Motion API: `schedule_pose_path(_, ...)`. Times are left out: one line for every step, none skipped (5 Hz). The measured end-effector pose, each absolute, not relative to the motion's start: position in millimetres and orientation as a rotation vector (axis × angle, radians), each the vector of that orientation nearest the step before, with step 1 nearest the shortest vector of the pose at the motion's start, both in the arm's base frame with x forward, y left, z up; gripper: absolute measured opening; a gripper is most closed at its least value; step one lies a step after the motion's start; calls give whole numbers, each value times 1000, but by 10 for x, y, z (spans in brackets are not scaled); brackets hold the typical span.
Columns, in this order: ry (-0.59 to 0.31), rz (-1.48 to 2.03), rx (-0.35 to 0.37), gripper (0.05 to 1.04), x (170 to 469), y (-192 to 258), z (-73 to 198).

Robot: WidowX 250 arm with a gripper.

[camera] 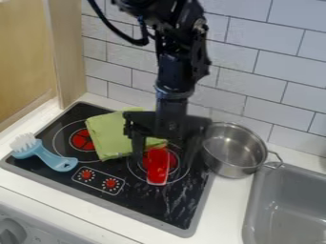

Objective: Move the silver pot to the top of the green towel

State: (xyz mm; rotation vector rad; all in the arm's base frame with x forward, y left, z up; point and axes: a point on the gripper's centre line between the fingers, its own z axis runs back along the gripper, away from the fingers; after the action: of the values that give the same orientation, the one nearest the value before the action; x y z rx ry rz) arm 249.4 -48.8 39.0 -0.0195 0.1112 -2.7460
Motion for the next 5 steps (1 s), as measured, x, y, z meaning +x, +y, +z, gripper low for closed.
schedule_pose_path(107,-2702,-24,998,2491,-499,395)
schedule_pose_path(57,-2609,65,998,2633,-758,518)
schedule_pose_path(91,-2487,102,998,2638,-916,530)
schedule_pose_path(47,-2399,114,998,2686,-1038,525)
schedule_pose_path(61,-2336,134,998,2797,-1099,485)
